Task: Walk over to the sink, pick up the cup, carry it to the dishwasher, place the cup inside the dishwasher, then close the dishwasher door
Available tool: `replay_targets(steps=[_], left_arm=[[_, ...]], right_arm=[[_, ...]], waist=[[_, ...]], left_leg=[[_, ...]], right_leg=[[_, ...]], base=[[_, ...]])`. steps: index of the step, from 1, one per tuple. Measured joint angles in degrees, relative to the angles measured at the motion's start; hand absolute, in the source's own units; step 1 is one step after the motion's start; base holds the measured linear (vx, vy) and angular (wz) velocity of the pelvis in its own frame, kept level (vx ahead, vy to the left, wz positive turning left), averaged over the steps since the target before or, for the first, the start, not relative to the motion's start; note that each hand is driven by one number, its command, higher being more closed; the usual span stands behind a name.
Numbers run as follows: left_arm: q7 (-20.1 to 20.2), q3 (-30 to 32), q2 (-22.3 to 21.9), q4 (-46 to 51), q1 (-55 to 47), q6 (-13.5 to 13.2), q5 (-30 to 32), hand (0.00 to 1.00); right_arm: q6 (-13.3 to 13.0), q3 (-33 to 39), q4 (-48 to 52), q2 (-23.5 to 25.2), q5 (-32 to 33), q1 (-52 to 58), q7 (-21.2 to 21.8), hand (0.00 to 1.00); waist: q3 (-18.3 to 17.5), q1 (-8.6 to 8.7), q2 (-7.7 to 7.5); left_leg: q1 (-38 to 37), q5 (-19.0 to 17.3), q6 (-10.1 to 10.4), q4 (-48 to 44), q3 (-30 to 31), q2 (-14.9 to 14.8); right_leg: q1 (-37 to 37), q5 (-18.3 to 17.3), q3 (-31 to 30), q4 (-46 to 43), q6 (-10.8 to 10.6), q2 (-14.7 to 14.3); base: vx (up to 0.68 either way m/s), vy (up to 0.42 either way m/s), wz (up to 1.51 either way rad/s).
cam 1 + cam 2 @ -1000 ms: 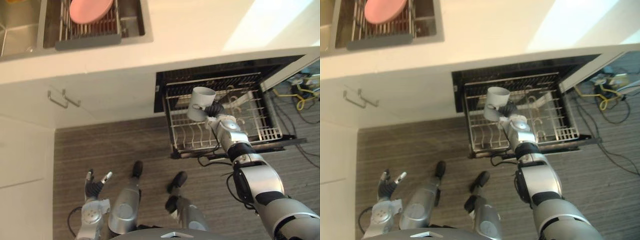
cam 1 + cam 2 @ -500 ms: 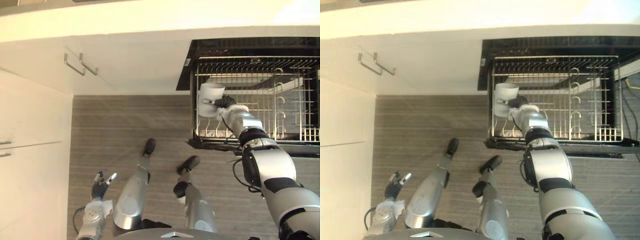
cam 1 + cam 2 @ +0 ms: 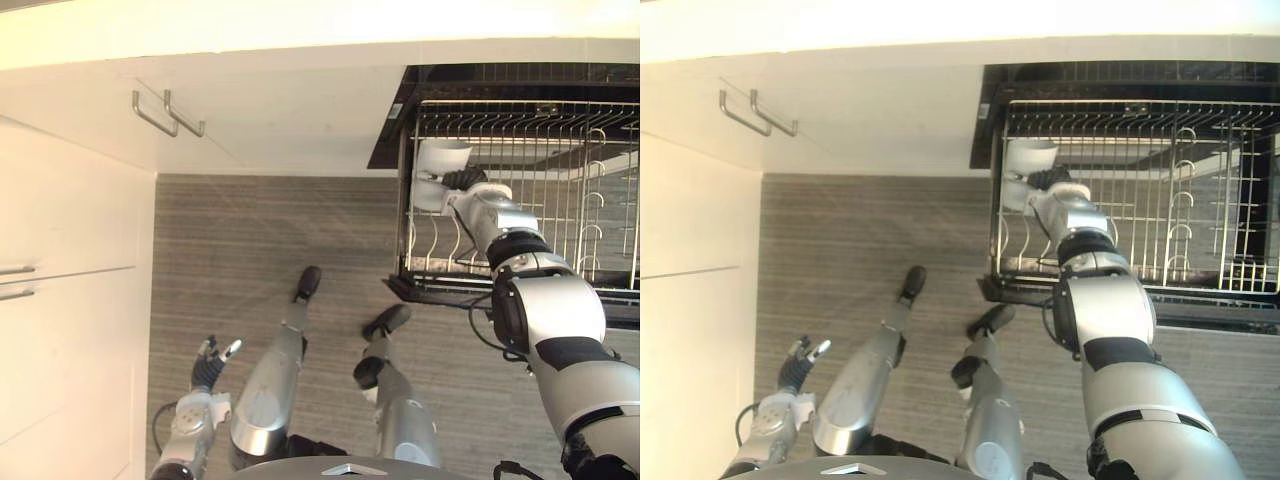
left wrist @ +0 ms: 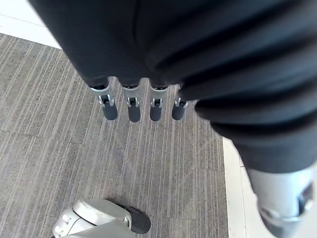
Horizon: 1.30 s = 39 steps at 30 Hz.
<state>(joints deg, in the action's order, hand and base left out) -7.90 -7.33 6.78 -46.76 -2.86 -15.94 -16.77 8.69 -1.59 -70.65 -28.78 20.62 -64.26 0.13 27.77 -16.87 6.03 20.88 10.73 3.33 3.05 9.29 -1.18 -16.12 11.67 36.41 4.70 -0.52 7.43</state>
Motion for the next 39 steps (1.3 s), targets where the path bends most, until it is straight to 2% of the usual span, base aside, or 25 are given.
replay_targets(steps=[6,7,9,12,14,18,22,24,25,27,28,29,30,31,34,36,39], left_arm=[[0.0,0.2,0.0,0.0,0.2,0.2,-1.1,0.0],[0.4,0.4,0.1,0.0,0.2,0.2,-1.1,0.0],[0.6,0.5,0.7,0.4,0.2,0.4,0.3,0.0],[0.3,0.5,1.4,1.2,0.2,1.3,2.4,0.0],[-0.3,0.5,1.8,1.1,0.2,2.9,2.3,0.0],[-0.5,1.7,2.4,0.9,0.1,4.7,2.4,0.0],[-1.2,2.9,2.8,-0.1,-1.1,4.6,5.2,0.0],[-1.8,3.6,3.2,-2.7,-2.0,4.7,6.1,0.0],[-1.8,4.2,3.2,-3.5,-2.4,4.7,6.1,0.0],[-1.9,5.8,2.7,-5.4,-5.1,4.6,5.7,0.0],[-2.0,6.6,2.5,-5.8,-5.5,4.6,5.7,0.0],[-2.1,7.6,1.9,-6.8,-6.5,4.4,5.7,0.0],[-2.2,7.9,1.5,-6.9,-7.1,4.3,5.7,0.0],[-2.2,9.6,1.0,-7.1,-8.1,4.1,5.7,0.0],[-3.1,12.0,-0.1,-8.8,-9.4,3.4,4.8,0.0],[-3.1,13.6,-0.5,-9.2,-9.7,3.3,2.3,0.0],[-3.1,15.8,-1.3,-10.2,-9.7,3.3,2.4,0.0]], right_arm=[[-0.1,-0.5,0.2,0.0,1.5,-1.3,3.5,0.0],[-0.1,-0.5,0.6,0.0,1.5,-1.2,4.8,0.0],[0.1,-0.6,1.8,0.0,1.5,-1.2,7.4,0.0],[0.1,-0.8,4.3,-0.2,1.5,-1.1,9.7,0.0],[0.2,-2.1,5.6,-0.2,1.5,-0.6,10.6,0.0],[0.8,-2.5,15.0,-0.6,2.6,4.2,12.0,0.0],[0.8,-2.2,25.1,0.5,6.2,10.8,11.6,0.0],[-1.2,0.8,35.8,4.2,8.7,18.8,10.4,0.0],[-2.0,1.8,39.2,5.7,9.1,21.5,10.1,0.0],[-6.4,3.7,52.2,12.5,9.5,33.4,9.1,0.0],[-7.5,4.0,55.2,14.2,9.5,36.4,9.1,0.0],[-10.2,3.9,60.4,17.5,9.4,42.6,9.2,0.0],[-11.3,3.7,62.7,19.1,9.4,45.7,9.2,0.0],[-13.8,2.8,66.4,21.5,9.1,51.5,9.5,0.0],[-18.7,-0.4,70.7,24.0,5.4,61.1,10.6,0.0],[-20.3,-0.4,72.3,24.3,4.7,63.4,11.9,0.0],[-21.4,0.2,72.5,24.3,4.9,64.6,12.4,0.0]], waist=[[0.3,0.36,-0.22],[0.5,1.03,-0.49],[1.0,1.22,-1.38],[1.4,2.24,-2.03],[1.6,3.04,-2.42],[1.4,4.52,-3.82],[-0.2,6.18,-5.79],[-3.1,7.34,-7.65],[-4.3,7.85,-7.98],[-8.1,9.35,-9.18],[-8.9,9.68,-9.2],[-10.4,10.58,-9.28],[-11.3,10.87,-9.33],[-12.3,11.38,-9.29],[-15.1,12.95,-9.3],[-16.4,13.92,-9.16],[-17.7,14.36,-8.94]], left_leg=[[-2.3,-0.2,0.2,0.0,-1.7,-0.6],[-2.9,-0.3,0.3,0.1,-1.9,-0.8],[-4.1,-0.7,0.6,0.1,-3.2,-1.4],[-5.2,-0.7,0.6,0.3,-4.2,-1.8],[-6.9,-0.8,0.7,0.6,-4.8,-2.0],[-9.4,-1.1,0.8,1.3,-6.3,-2.5],[-10.5,-1.6,0.9,1.3,-7.2,-2.5],[-11.1,-2.4,0.8,1.3,-8.3,-2.6],[-11.1,-2.5,0.7,1.3,-8.3,-2.6],[-12.7,-3.7,0.6,1.3,-9.5,-2.6],[-13.3,-4.1,0.5,1.3,-9.9,-2.6],[-14.5,-4.8,0.5,1.3,-10.4,-2.6],[-14.8,-5.1,0.6,1.3,-10.7,-2.5],[-15.9,-5.9,0.4,1.1,-11.4,-2.5],[-17.9,-7.8,0.8,0.9,-13.3,-2.5],[-18.2,-8.7,0.7,0.1,-14.0,-2.5],[-20.2,-9.5,0.8,0.0,-14.1,-2.6]], right_leg=[[1.3,0.2,-1.6,0.0,0.4,-0.5],[1.9,0.0,-1.7,0.0,0.5,-0.7],[2.4,-0.2,-2.8,0.0,0.7,-1.1],[2.8,-0.4,-3.8,0.0,0.6,-1.5],[4.0,-0.4,-4.5,0.1,0.6,-1.7],[5.4,-0.7,-5.9,0.4,0.4,-2.1],[6.0,-0.9,-6.7,0.4,0.2,-2.2],[6.1,-1.1,-7.7,0.4,0.1,-2.2],[6.1,-1.3,-7.7,0.4,-0.1,-2.2],[7.1,-1.9,-8.7,0.4,-0.3,-2.2],[7.6,-2.1,-9.0,0.4,-0.4,-2.2],[8.5,-2.5,-9.3,0.4,-0.6,-2.2],[8.7,-2.7,-9.6,0.4,-0.8,-2.2],[9.5,-3.0,-10.5,0.4,-1.2,-2.2],[10.3,-3.4,-12.2,0.4,-1.5,-2.2],[10.8,-3.6,-12.6,0.4,-1.7,-2.2],[12.9,-4.2,-12.5,0.4,-2.0,-2.3]], base=[[0.03,-0.006,-0.16],[0.03,-0.024,-0.1],[0.03,-0.034,-0.25],[0.01,-0.037,-0.22],[0.02,-0.04,-0.2],[0.03,-0.035,-0.15],[0.05,-0.039,-0.14],[0.1,-0.035,-0.19],[0.12,-0.028,-0.1],[0.15,-0.017,-0.19],[0.15,-0.003,-0.25],[0.11,0.004,-0.18],[0.14,0.013,-0.26],[0.11,0.022,-0.28],[0.1,0.029,-0.35],[0.08,0.021,-0.18],[0.07,0.011,0.0]])
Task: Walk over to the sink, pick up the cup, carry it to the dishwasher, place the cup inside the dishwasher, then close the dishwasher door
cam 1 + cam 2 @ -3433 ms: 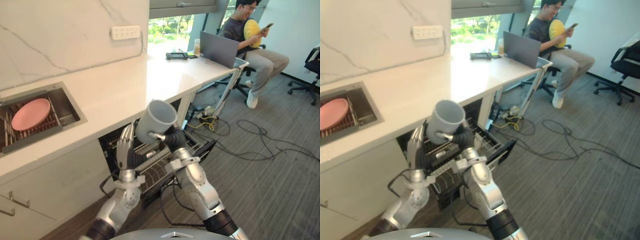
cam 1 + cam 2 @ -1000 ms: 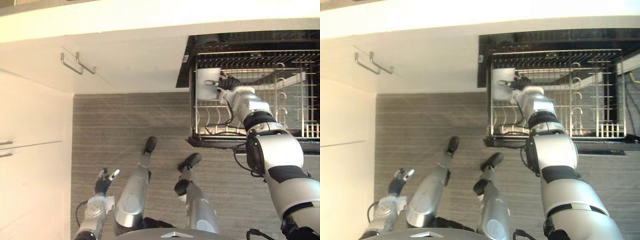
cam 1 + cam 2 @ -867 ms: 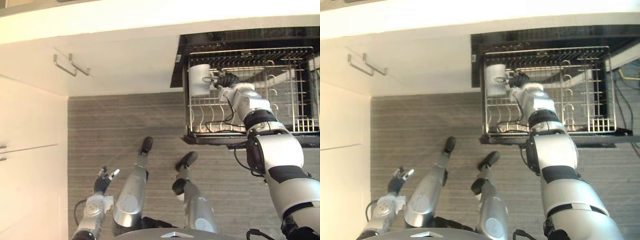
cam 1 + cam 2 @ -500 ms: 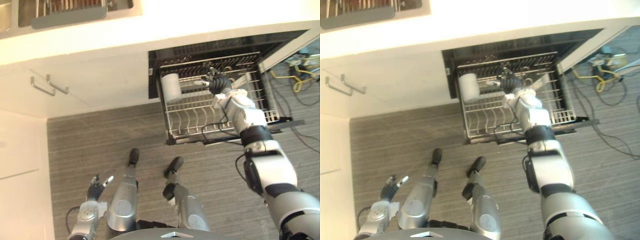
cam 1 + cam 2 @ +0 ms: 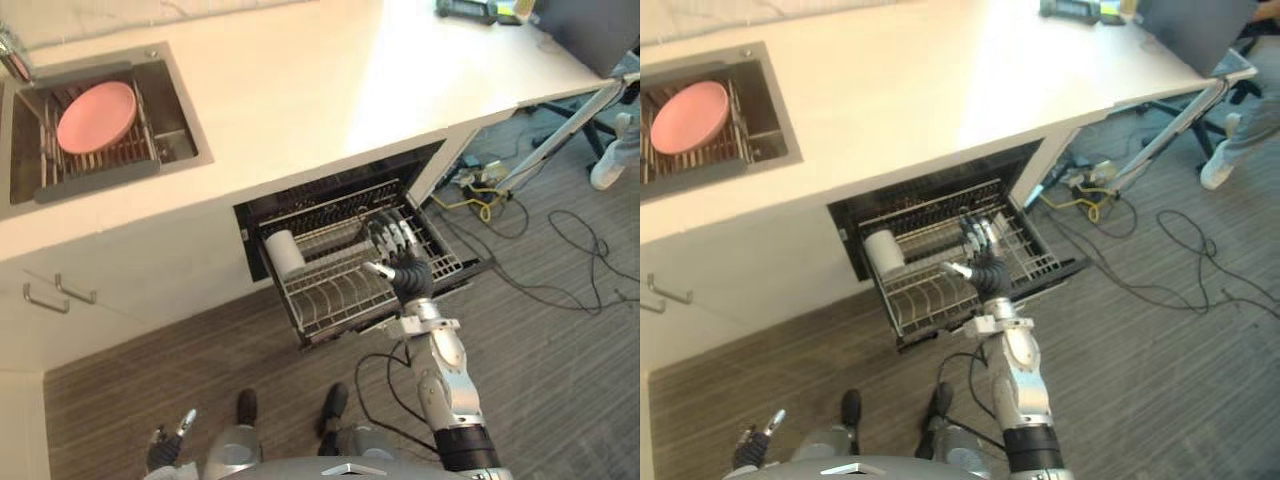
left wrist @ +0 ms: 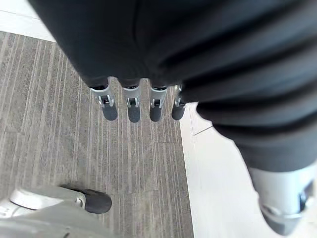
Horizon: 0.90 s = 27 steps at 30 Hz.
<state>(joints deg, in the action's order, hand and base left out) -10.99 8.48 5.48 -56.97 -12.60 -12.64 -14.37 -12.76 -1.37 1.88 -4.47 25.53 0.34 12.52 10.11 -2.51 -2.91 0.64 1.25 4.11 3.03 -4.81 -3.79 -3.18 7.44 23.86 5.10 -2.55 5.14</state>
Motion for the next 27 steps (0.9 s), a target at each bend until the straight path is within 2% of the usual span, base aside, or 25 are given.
replay_targets(steps=[4,6,10,12,14,15,16,17,18,20,21,22,23,24,25,26,27], left_arm=[[-0.2,0.3,-0.4,-0.1,-0.1,0.0,2.3,0.0],[-0.5,0.3,-0.8,-0.1,-0.2,-0.4,2.3,0.0],[-2.6,0.8,-1.0,-0.1,-0.3,-1.1,2.1,0.0],[-3.3,3.3,-0.9,-0.1,-0.9,-2.3,2.2,0.0],[-3.6,5.4,-1.4,0.0,-3.1,-3.5,2.0,0.0],[-3.5,5.6,-1.6,-0.1,-3.8,-3.5,2.0,0.0],[-2.8,6.4,-2.6,-0.8,-5.4,-3.4,2.1,0.0],[-2.3,7.2,-3.7,-1.9,-6.7,-3.4,2.2,0.0],[-2.4,7.2,-4.2,-2.4,-7.8,-3.3,2.3,0.0],[-2.7,7.2,-5.9,-2.2,-11.3,-3.4,3.2,0.0],[-3.7,7.0,-6.6,-1.5,-12.7,-3.6,7.0,0.0],[-4.1,7.0,-6.7,-0.6,-13.1,-3.7,8.7,0.0],[-4.2,7.0,-6.7,-0.4,-13.1,-3.7,9.0,0.0],[-5.8,6.3,-6.8,2.8,-13.2,-3.7,13.0,0.0],[-6.1,5.7,-6.7,4.0,-13.1,-3.6,13.9,0.0],[-6.3,4.6,-5.3,5.3,-11.5,-3.1,14.7,0.0],[-6.3,5.0,-2.6,5.4,-9.5,-2.0,14.7,0.0]], right_arm=[[0.3,0.2,1.8,0.7,2.4,1.1,1.0,0.0],[1.8,0.3,1.6,1.2,4.4,1.1,2.3,0.0],[2.0,-0.9,1.3,1.1,4.4,1.1,4.9,0.0],[1.6,-0.8,-0.4,0.8,4.4,0.8,4.8,0.0],[1.3,-1.7,-2.7,-0.5,4.4,-0.7,4.5,0.0],[1.3,-1.9,-3.1,-1.1,4.4,-1.1,4.4,0.0],[1.2,-1.3,-3.0,-2.5,4.5,-1.4,4.4,0.0],[1.2,0.5,-3.4,-3.6,4.7,-1.5,4.4,0.0],[1.2,1.3,-3.9,-4.1,5.5,-1.5,4.4,0.0],[1.1,4.4,-4.3,-5.1,7.1,-1.5,4.4,0.0],[0.9,5.8,-4.3,-5.6,8.0,-1.9,4.4,0.0],[0.8,6.3,-4.3,-5.6,7.9,-1.9,4.3,0.0],[0.8,6.3,-4.3,-5.6,7.9,-1.9,4.2,0.0],[0.8,6.8,-4.2,-5.7,7.8,-1.7,2.7,0.0],[0.9,7.1,-4.2,-5.7,7.8,-1.4,2.1,0.0],[1.8,7.9,-4.5,-4.6,7.7,-1.1,0.6,0.0],[3.3,6.4,-4.8,-1.4,7.2,0.4,-0.4,0.0]], waist=[[-1.5,0.29,0.65],[-1.8,0.18,1.07],[-1.7,-0.17,1.73],[-1.3,-1.27,2.39],[-1.3,-2.58,3.32],[-1.2,-2.61,3.82],[-0.7,-2.46,4.16],[-0.2,-2.54,4.98],[-0.2,-2.46,4.92],[-0.2,-1.48,4.15],[-0.3,-0.25,4.12],[-0.4,0.18,4.26],[-0.4,0.25,4.28],[-0.6,1.02,4.6],[-0.6,1.03,4.69],[-0.2,0.59,3.91],[0.4,-1.01,0.43]], left_leg=[[-2.2,-0.6,-0.5,0.0,-0.3,0.0],[-4.1,-1.2,-0.5,-0.1,-1.1,0.0],[-5.4,-2.6,-0.7,-1.8,-0.5,0.2],[-3.9,-6.0,-0.9,-8.4,1.5,0.3],[-0.5,-9.3,-0.9,-15.1,0.3,-0.5],[0.8,-10.2,-1.1,-17.1,-0.2,-0.7],[3.2,-12.4,-3.1,-22.8,-2.7,-1.9],[6.3,-14.9,-5.8,-33.2,-3.8,-4.3],[6.7,-15.6,-5.7,-36.8,-3.8,-5.5],[4.7,-16.0,-5.2,-40.4,-2.0,-10.2],[3.5,-15.8,-4.9,-38.9,1.4,-14.5],[3.5,-15.7,-4.8,-38.0,2.8,-16.3],[3.5,-15.7,-4.8,-37.8,3.0,-16.6],[3.9,-13.4,0.5,-34.4,6.6,-19.4],[3.7,-15.0,6.5,-32.9,6.6,-19.2],[4.4,-22.9,11.2,-33.6,5.8,-17.1],[7.9,-24.8,10.1,-39.9,5.2,-12.7]], right_leg=[[2.0,-0.2,-0.1,0.0,-0.2,0.1],[3.6,-0.4,-0.9,0.0,-0.5,0.1],[6.0,-0.8,-0.8,0.0,-0.9,0.3],[8.3,-1.2,0.6,0.0,-1.2,0.7],[8.3,-1.4,0.3,-0.4,-0.8,0.6],[8.1,-1.2,0.5,-0.4,-0.5,0.8],[7.2,-0.8,1.7,-0.9,-0.1,2.0],[5.8,-1.3,1.9,-4.1,-0.4,3.9],[5.0,-1.3,1.8,-5.9,-0.8,5.3],[2.7,-1.6,3.1,-11.6,-1.7,11.7],[0.6,-1.5,3.8,-15.1,-4.5,15.6],[-1.0,-1.6,3.6,-17.0,-5.8,17.1],[-1.3,-1.6,3.6,-17.3,-5.9,17.3],[-4.7,-0.2,3.2,-20.5,-9.2,21.5],[-4.9,1.2,3.2,-20.0,-10.0,22.7],[-3.7,3.1,2.4,-16.1,-9.1,24.7],[-0.9,-1.1,1.9,-9.7,-3.2,26.3]], base=[[0.08,0.018,-0.03],[0.07,0.029,-0.16],[0.03,0.026,0.01],[0.0,0.051,0.34],[-0.05,0.095,0.02],[-0.09,0.136,0.11],[-0.13,0.255,0.25],[-0.1,0.274,0.27],[-0.1,0.394,0.21],[-0.07,0.438,0.33],[-0.13,0.631,0.43],[-0.14,0.679,0.35],[-0.16,0.673,0.56],[-0.11,0.427,0.61],[-0.24,0.827,0.92],[-0.3,0.812,0.65],[-0.34,0.919,0.55]])
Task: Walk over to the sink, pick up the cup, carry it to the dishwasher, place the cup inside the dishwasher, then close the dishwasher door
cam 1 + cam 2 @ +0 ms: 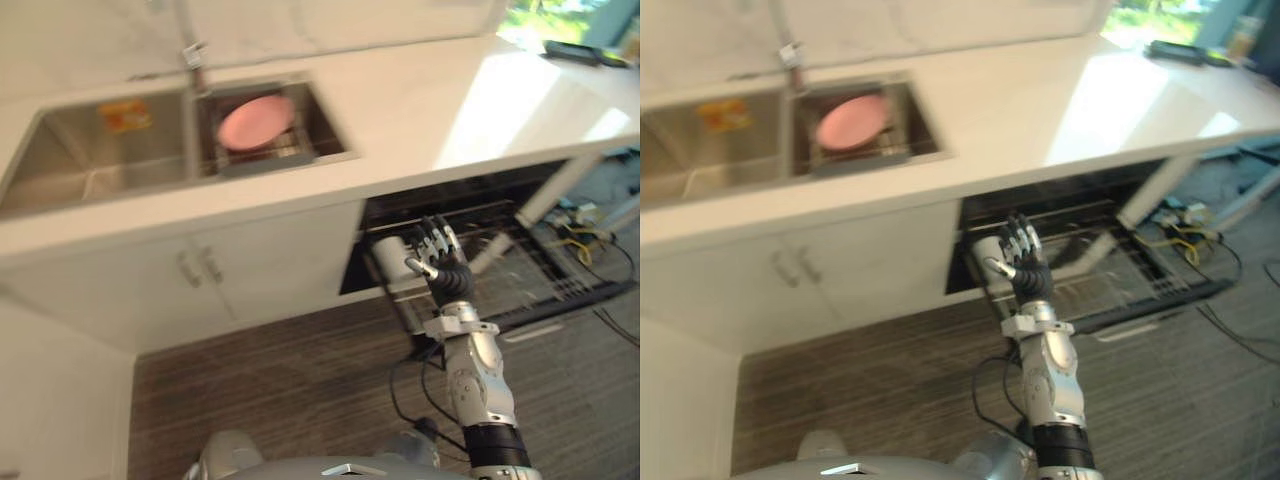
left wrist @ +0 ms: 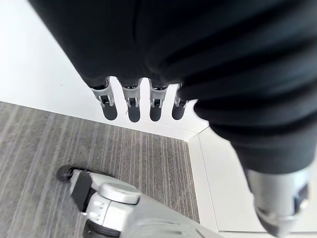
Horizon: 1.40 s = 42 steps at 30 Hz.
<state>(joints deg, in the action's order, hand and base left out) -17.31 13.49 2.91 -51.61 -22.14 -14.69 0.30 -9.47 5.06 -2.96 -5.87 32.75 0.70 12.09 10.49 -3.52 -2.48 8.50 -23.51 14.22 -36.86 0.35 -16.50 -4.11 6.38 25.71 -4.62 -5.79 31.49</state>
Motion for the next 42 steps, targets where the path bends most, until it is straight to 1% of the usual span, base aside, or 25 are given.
replay_targets(steps=[1,2,3,4,5,6,8,9,11,13,14,15,16,17,20,22,29,33,35,37,38,39,40,41,42], left_arm=[[0.1,0.2,0.5,0.0,0.3,0.4,0.0,0.0],[0.5,1.4,1.6,0.4,1.4,2.1,-0.1,0.0],[0.7,3.1,2.2,0.9,2.2,3.5,-0.2,0.0],[0.9,4.0,2.4,1.2,2.5,3.9,-0.3,0.0],[1.5,4.5,2.8,1.7,3.1,4.5,-1.4,0.0],[2.3,4.4,3.0,1.5,3.7,4.6,-2.2,0.0],[3.4,3.5,2.9,1.1,4.2,4.6,-2.3,0.0],[3.9,2.3,2.8,0.4,5.0,4.6,-1.4,0.0],[3.8,-0.3,2.8,-0.4,5.3,4.3,0.0,0.0],[3.8,-1.3,2.9,-1.6,5.4,4.3,-0.2,0.0],[3.8,-1.3,2.8,-2.1,5.5,4.1,-0.7,0.0],[3.8,-1.3,2.9,-2.4,5.7,3.9,-1.3,0.0],[4.0,-1.2,3.0,-3.6,6.2,3.1,-1.2,0.0],[4.0,-1.2,2.7,-3.6,6.2,2.9,-1.2,0.0],[4.4,-2.5,2.0,-4.3,6.6,1.7,-0.3,0.0],[4.4,-2.7,0.8,-4.8,6.7,1.4,0.1,0.0],[4.4,-4.9,1.4,-5.5,6.7,1.0,3.5,0.0],[4.4,-5.2,2.2,-5.9,6.5,1.1,4.6,0.0],[4.4,-5.2,2.2,-5.9,6.7,1.1,5.1,0.0],[4.3,-5.1,1.2,-5.9,6.3,1.1,5.1,0.0],[4.3,-4.6,0.8,-5.9,6.3,1.1,5.1,0.0],[4.3,-4.6,0.7,-5.6,6.1,1.0,5.1,0.0],[3.9,-4.5,0.2,-5.2,5.6,1.1,5.0,0.0],[3.9,-4.4,0.3,-5.2,5.3,1.1,4.7,0.0],[3.9,-4.4,0.1,-5.3,4.8,1.3,4.3,0.0]], right_arm=[[0.0,-0.5,0.2,0.3,-0.1,0.3,0.0,0.0],[0.1,-1.6,2.1,1.2,-0.8,1.5,-0.1,0.0],[0.1,-2.1,4.7,1.6,-1.1,3.0,0.0,0.0],[0.0,-2.1,6.1,1.9,-1.0,3.9,0.0,0.0],[-0.4,-1.9,8.6,2.2,-1.0,5.5,0.1,0.0],[-1.2,-1.9,10.5,2.2,-1.1,6.6,0.2,0.0],[-3.1,-1.8,12.4,1.8,-1.0,7.4,-0.1,0.0],[-4.2,-1.0,12.8,1.3,-0.9,7.6,-0.3,0.0],[-4.6,0.6,12.0,1.0,-0.9,7.6,-1.0,0.0],[-4.9,1.2,10.4,0.7,-0.4,7.5,-2.2,0.0],[-5.2,1.3,10.3,0.9,-0.1,7.7,-2.8,0.0],[-5.5,1.3,10.3,1.0,0.6,7.6,-2.8,0.0],[-6.0,2.2,9.9,0.9,0.9,6.8,-2.9,0.0],[-6.2,2.4,9.7,0.9,0.9,6.8,-3.0,0.0],[-7.3,4.5,9.2,0.9,0.8,6.4,-4.1,0.0],[-7.2,4.8,9.2,0.9,0.8,7.6,-5.2,0.0],[-7.2,4.8,12.8,4.2,0.7,11.7,-5.3,0.0],[-7.3,5.2,13.4,5.3,0.7,13.2,-7.2,0.0],[-7.9,5.9,13.5,5.5,0.9,13.2,-7.4,0.0],[-7.9,6.5,14.7,5.5,1.0,13.6,-7.7,0.0],[-8.1,6.6,17.6,5.6,1.0,14.4,-7.9,0.0],[-8.4,6.6,18.9,5.5,1.0,14.7,-7.9,0.0],[-8.6,7.1,21.8,5.3,1.1,14.7,-7.9,0.0],[-9.0,7.3,22.6,5.3,1.2,14.5,-7.9,0.0],[-9.8,7.6,22.6,5.4,1.2,14.0,-7.9,0.0]], waist=[[-0.1,-0.11,-0.39],[-0.5,-0.48,-1.32],[-0.6,-1.01,-1.35],[-0.6,-0.96,-1.36],[-0.6,-0.69,-1.44],[-0.9,0.83,-1.56],[-2.4,2.5,-2.07],[-2.9,2.8,-2.23],[-2.7,2.84,-1.77],[-2.7,2.9,-1.61],[-3.2,2.95,-0.82],[-3.6,3.06,-1.65],[-4.7,2.88,-2.52],[-4.7,2.98,-2.49],[-5.1,4.0,-0.49],[-5.6,4.12,1.64],[-6.1,4.83,1.84],[-6.0,5.41,1.0],[-5.6,5.28,0.99],[-4.7,5.12,2.22],[-4.3,5.35,2.52],[-3.7,5.66,3.32],[-3.2,5.92,2.92],[-2.8,5.74,2.87],[-2.7,5.7,3.24]], left_leg=[[0.9,-0.3,-0.5,-1.0,0.1,0.6],[3.1,-1.6,-3.0,-3.1,0.2,1.9],[3.1,-1.5,-5.4,-2.9,-0.2,2.5],[2.7,-1.0,-6.3,-1.9,-0.1,3.1],[1.6,1.0,-7.6,1.5,0.7,4.7],[1.6,3.8,-8.6,5.8,1.9,6.6],[2.4,8.3,-9.7,12.4,2.7,9.8],[2.6,10.5,-9.7,15.3,2.8,11.4],[0.9,13.0,-9.9,18.6,2.6,12.4],[-2.9,14.7,-9.8,21.9,2.5,11.9],[-4.1,15.2,-9.4,23.5,2.4,11.1],[-4.7,15.5,-9.2,24.4,2.2,11.3],[-6.4,17.0,-8.7,27.6,0.8,11.4],[-6.8,17.4,-8.7,28.2,0.7,11.3],[-8.7,20.7,-8.4,33.6,-0.8,10.8],[-10.8,22.6,-8.6,37.2,-2.4,10.8],[-14.0,24.5,-9.2,41.3,-4.8,10.9],[-15.0,24.1,-9.1,41.2,-6.0,10.8],[-13.2,20.7,-8.9,35.7,-7.0,10.4],[-10.6,15.9,-8.5,25.5,-7.6,8.1],[-6.4,13.2,-9.0,14.2,-9.0,6.4],[-3.4,13.2,-9.4,7.5,-10.0,5.2],[1.3,15.7,-10.4,-3.5,-10.6,2.7],[2.7,16.6,-10.2,-6.4,-10.8,2.3],[2.8,14.9,-9.7,-6.8,-11.4,2.4]], right_leg=[[0.2,-1.6,0.1,0.3,1.8,0.3],[-0.8,-6.5,-0.5,-2.9,7.5,0.9],[-2.1,-7.4,-2.5,-10.4,6.6,-1.2],[-2.0,-8.6,-3.7,-13.8,5.0,-3.0],[-0.8,-10.9,-5.8,-18.5,2.5,-8.0],[0.6,-15.4,-7.9,-19.3,0.0,-14.0],[0.8,-18.5,-9.4,-15.8,-1.5,-20.3],[1.3,-17.7,-10.0,-12.0,-1.0,-21.8],[1.5,-15.6,-11.4,-11.3,0.1,-21.6],[2.3,-14.6,-12.4,-13.0,1.7,-21.9],[2.9,-15.0,-13.3,-10.4,2.1,-23.3],[3.7,-13.9,-14.0,-7.7,2.2,-24.2],[6.1,-12.9,-14.1,-2.7,0.4,-24.1],[6.3,-12.7,-14.1,-2.1,0.3,-24.1],[6.4,-10.4,-14.7,0.5,0.6,-24.8],[6.4,-9.3,-15.9,1.5,0.4,-24.9],[7.0,-8.7,-17.7,1.6,0.2,-24.9],[7.1,-8.7,-18.9,0.9,0.1,-24.9],[6.1,-10.4,-20.3,-1.9,0.5,-24.8],[6.3,-12.9,-20.4,-4.6,1.4,-25.7],[6.3,-13.9,-20.2,-5.9,1.3,-25.9],[6.3,-14.6,-20.0,-6.9,1.5,-26.1],[7.2,-15.4,-20.2,-8.0,2.1,-26.4],[7.9,-15.6,-20.4,-8.0,2.4,-26.4],[8.7,-16.0,-20.5,-7.8,2.2,-26.0]], base=[[-0.3,0.575,0.36],[-0.21,0.47,0.21],[-0.18,0.44,0.2],[-0.07,0.363,0.22],[-0.02,0.264,0.56],[0.01,0.223,0.64],[0.05,0.164,0.6],[0.07,0.145,0.37],[0.08,0.129,0.17],[0.06,0.063,0.05],[0.0,0.0,0.0],[0.01,-0.069,-0.21],[0.02,-0.061,-0.24],[0.01,-0.073,-0.3],[-0.08,-0.025,-0.17],[-0.1,0.014,-0.25],[-0.1,0.014,-0.15],[-0.04,0.016,-0.12],[-0.02,0.009,-0.27],[-0.01,-0.013,-0.24],[0.0,0.0,0.0],[0.0,0.0,0.0],[0.0,0.0,0.0],[0.07,-0.012,-0.08],[0.12,0.066,-0.05]])
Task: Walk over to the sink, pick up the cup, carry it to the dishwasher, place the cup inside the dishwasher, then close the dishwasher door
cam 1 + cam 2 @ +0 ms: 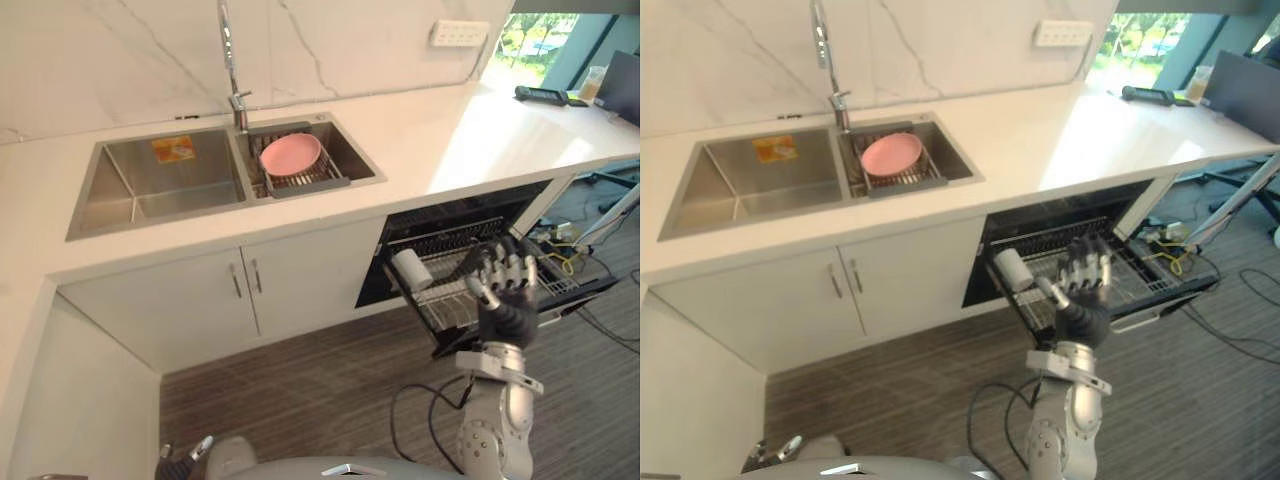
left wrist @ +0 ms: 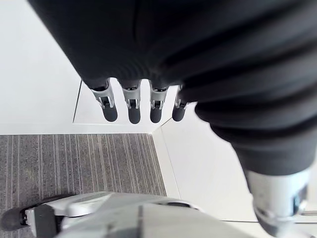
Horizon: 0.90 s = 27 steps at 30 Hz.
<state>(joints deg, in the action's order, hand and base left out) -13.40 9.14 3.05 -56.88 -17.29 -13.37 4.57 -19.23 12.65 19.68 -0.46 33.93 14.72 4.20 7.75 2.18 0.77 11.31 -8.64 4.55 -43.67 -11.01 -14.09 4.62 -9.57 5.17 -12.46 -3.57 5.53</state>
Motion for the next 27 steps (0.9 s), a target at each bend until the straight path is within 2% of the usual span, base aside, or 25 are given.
replay_targets(steps=[1,2,3,4,5,6,7,8,9,11,13,14,15,16,17,18,19,20,21,22,23,24,25,26,27], left_arm=[[0.1,-0.2,-0.3,0.0,-0.5,0.3,0.0,0.0],[0.0,-0.3,-0.3,-0.1,-0.8,0.3,0.0,0.0],[0.0,-0.3,-0.7,-0.3,-1.7,0.4,0.0,0.0],[0.0,-0.3,-1.2,-0.5,-2.0,0.4,0.0,0.0],[-0.1,0.0,-2.0,-1.6,-2.9,0.4,-0.1,0.0],[-0.1,-0.2,-2.5,-2.7,-3.2,0.5,-0.1,0.0],[-0.2,-0.2,-2.3,-2.5,-3.8,0.4,-0.2,0.0],[-0.2,-0.3,-1.6,-2.4,-4.3,0.4,-0.8,0.0],[-0.1,-0.3,-1.1,-2.5,-4.3,1.1,-1.8,0.0],[-0.1,-0.3,-0.4,-2.3,-3.9,1.5,-2.2,0.0],[0.0,-0.2,-0.1,-2.3,-2.9,1.3,-2.5,0.0],[0.0,-0.1,0.1,-2.2,-2.2,0.7,-2.8,0.0],[0.0,-0.2,0.5,-1.4,-1.9,0.3,-2.8,0.0],[-0.1,-0.3,0.7,-0.6,-2.0,0.2,-2.8,0.0],[-0.2,-0.4,0.9,0.7,-2.1,-0.2,-3.3,0.0],[-0.5,-0.3,1.1,1.4,-2.1,-0.2,-3.5,0.0],[-0.8,-0.3,1.3,1.7,-1.8,-0.2,-4.0,0.0],[-1.3,-0.2,1.3,2.4,-0.8,-0.2,-5.3,0.0],[-1.3,-0.2,1.2,2.9,0.5,-0.2,-5.8,0.0],[-1.3,-0.2,1.3,3.2,1.0,-0.2,-6.0,0.0],[-1.2,-0.2,1.3,4.0,1.4,-0.2,-6.0,0.0],[-1.2,-0.2,1.5,4.4,1.2,-0.2,-6.0,0.0],[-1.2,-0.1,1.8,4.6,0.9,-0.2,-6.0,0.0],[-1.1,0.0,1.7,3.8,1.0,0.1,-6.1,0.0],[-1.0,0.0,1.1,3.9,1.0,0.2,-6.1,0.0]], right_arm=[[-0.6,1.1,-1.6,-0.5,0.0,-1.9,-1.1,0.0],[-0.7,1.3,-2.9,-0.7,0.0,-3.0,-1.6,0.0],[-0.5,1.3,-5.7,-1.1,0.0,-5.6,-2.0,0.0],[-0.5,1.1,-6.3,-1.6,0.0,-6.4,-2.1,0.0],[-0.5,0.9,-7.4,-1.9,-0.1,-6.9,-2.0,0.0],[-0.3,-0.5,-7.5,-2.0,0.0,-7.3,-1.7,0.0],[-0.4,-1.4,-7.5,-2.0,0.0,-7.3,-1.6,0.0],[-0.4,-2.8,-7.5,-2.1,0.0,-7.9,-1.3,0.0],[-0.6,-3.0,-7.8,-2.2,0.0,-9.8,-1.1,0.0],[-0.7,-3.1,-9.3,-2.1,0.0,-10.1,-1.1,0.0],[-0.5,-3.5,-10.5,-1.8,0.0,-10.1,-1.2,0.0],[-0.5,-3.7,-10.5,-1.5,-0.2,-10.2,-1.2,0.0],[-0.5,-4.9,-10.5,-0.7,-0.5,-10.7,-1.3,0.0],[-0.5,-5.4,-10.6,-0.4,-0.5,-11.1,-1.3,0.0],[-0.5,-6.6,-11.2,-0.1,-0.6,-11.5,-1.2,0.0],[-0.6,-7.6,-12.5,-0.1,-0.6,-12.6,-1.2,0.0],[-0.6,-8.0,-13.1,-0.1,-0.5,-13.2,-1.1,0.0],[-0.6,-8.1,-14.3,-0.1,-0.5,-14.5,-1.0,0.0],[-0.7,-8.1,-14.4,-0.2,-0.5,-15.2,-1.1,0.0],[-0.8,-8.1,-14.4,-0.2,-0.6,-15.5,-1.1,0.0],[-0.9,-8.0,-14.4,-0.3,-0.5,-15.7,-1.1,0.0],[-1.0,-7.9,-14.3,-0.5,-0.5,-15.6,-1.0,0.0],[-1.1,-7.9,-14.2,-0.5,-0.5,-15.5,-1.0,0.0],[-1.2,-7.7,-14.2,-1.3,-0.4,-15.5,-0.8,0.0],[-1.2,-7.7,-14.2,-1.4,-0.3,-15.5,-0.8,0.0]], waist=[[0.3,0.03,0.34],[0.3,-0.04,0.35],[0.4,-0.38,0.48],[0.6,-0.66,1.05],[0.9,-1.86,1.47],[1.5,-2.7,3.08],[1.6,-2.75,2.67],[1.5,-2.94,0.85],[1.6,-3.09,-0.29],[0.6,-2.9,-1.32],[0.0,-3.58,-1.91],[0.1,-3.52,-2.06],[0.6,-3.58,-2.6],[1.0,-3.68,-2.86],[1.3,-3.61,-2.75],[1.0,-3.69,-2.94],[1.0,-3.73,-2.95],[0.9,-3.68,-2.75],[0.7,-3.58,-2.42],[0.7,-3.54,-2.38],[0.8,-3.42,-2.25],[0.6,-3.43,-2.59],[0.3,-3.39,-3.23],[-0.3,-3.39,-2.86],[-0.4,-3.58,-1.34]], left_leg=[[-0.2,-3.1,-0.1,4.5,-0.3,1.9],[-0.3,-3.5,-0.1,7.7,-0.4,3.0],[-0.8,-2.4,0.4,18.4,0.3,5.9],[-2.0,-0.5,0.6,23.7,1.1,6.8],[-4.7,3.0,0.7,26.9,1.2,7.8],[-4.8,1.2,0.9,24.9,1.8,7.0],[-4.1,-0.2,0.7,23.2,2.0,7.3],[-3.0,-1.3,-1.1,20.8,1.8,9.0],[-1.7,-3.6,-3.7,16.9,1.6,9.7],[-2.2,-5.1,-4.6,17.1,0.8,11.1],[-4.8,-4.9,-5.5,20.8,-0.3,12.6],[-6.9,-4.8,-5.9,22.7,-0.6,13.2],[-10.0,-5.5,-6.8,24.7,-1.3,13.9],[-12.0,-5.6,-6.9,25.9,-1.6,14.3],[-15.6,-5.3,-7.3,28.0,-2.2,14.7],[-18.0,-5.5,-7.4,29.4,-2.7,14.3],[-19.1,-5.6,-7.2,30.0,-2.9,14.0],[-20.3,-5.7,-6.9,30.9,-2.8,12.7],[-20.5,-5.8,-6.1,30.9,-2.5,11.1],[-20.5,-5.8,-5.7,30.8,-2.3,10.4],[-21.1,-6.3,-4.6,30.6,-2.0,9.2],[-22.5,-7.3,-3.0,30.3,-1.6,8.8],[-23.1,-8.0,-1.8,29.6,-1.4,9.1],[-24.1,-10.2,-0.5,28.0,-0.3,8.4],[-24.1,-10.8,-0.5,27.4,0.3,7.1]], right_leg=[[1.3,-0.4,-0.6,0.3,-0.6,1.0],[1.5,-0.5,-1.2,0.7,-0.8,1.5],[1.8,-0.7,-2.8,2.5,-1.1,2.3],[2.6,-0.8,-3.7,4.3,-1.3,2.2],[4.9,-0.8,-5.7,8.1,-1.0,1.5],[5.5,-1.1,-7.2,4.3,-0.9,-1.1],[5.4,-1.1,-8.1,2.8,-0.5,-1.7],[5.9,-2.5,-7.4,2.8,1.3,-1.4],[6.5,-4.2,-8.0,3.4,-0.5,0.0],[6.0,-4.3,-8.5,2.6,-0.5,1.3],[2.5,-4.4,-9.6,-5.4,-0.7,2.0],[-1.7,-3.8,-9.3,-14.8,-2.0,2.4],[-5.6,-1.6,-8.9,-24.6,-4.3,3.6],[-7.3,-0.3,-8.1,-29.4,-3.9,4.5],[-9.6,-0.3,-5.1,-35.9,-1.6,6.3],[-11.5,-2.2,-0.8,-37.4,0.5,7.3],[-12.5,-3.4,1.3,-36.8,1.4,7.3],[-14.4,-5.2,5.7,-33.1,2.1,6.9],[-16.0,-5.3,9.4,-26.3,2.1,6.0],[-16.7,-4.6,10.5,-22.1,2.2,5.5],[-16.9,-1.0,11.7,-13.2,2.4,4.2],[-16.0,6.6,10.8,-4.1,3.2,3.2],[-15.4,12.7,9.8,-0.4,5.1,3.2],[-14.3,17.4,6.9,0.5,2.1,2.4],[-13.9,17.2,6.3,0.7,2.2,0.9]], base=[[0.13,0.092,-0.06],[0.14,0.165,-0.16],[0.08,0.165,-0.28],[0.14,0.214,-0.6],[0.24,0.174,-0.76],[0.28,0.142,-0.74],[0.31,0.045,-0.57],[0.27,0.028,-0.55],[0.25,0.056,-0.45],[0.24,0.153,-0.21],[0.24,0.122,-0.17],[0.18,0.096,-0.15],[0.29,0.128,-0.2],[0.33,0.084,-0.22],[0.34,0.047,-0.18],[0.27,0.014,-0.11],[0.26,-0.013,-0.04],[0.32,-0.062,0.08],[0.35,-0.088,0.11],[0.37,-0.133,0.11],[0.35,-0.167,0.04],[0.35,-0.188,0.02],[0.36,-0.241,-0.05],[0.28,-0.207,-0.13],[0.31,-0.221,-0.17]])
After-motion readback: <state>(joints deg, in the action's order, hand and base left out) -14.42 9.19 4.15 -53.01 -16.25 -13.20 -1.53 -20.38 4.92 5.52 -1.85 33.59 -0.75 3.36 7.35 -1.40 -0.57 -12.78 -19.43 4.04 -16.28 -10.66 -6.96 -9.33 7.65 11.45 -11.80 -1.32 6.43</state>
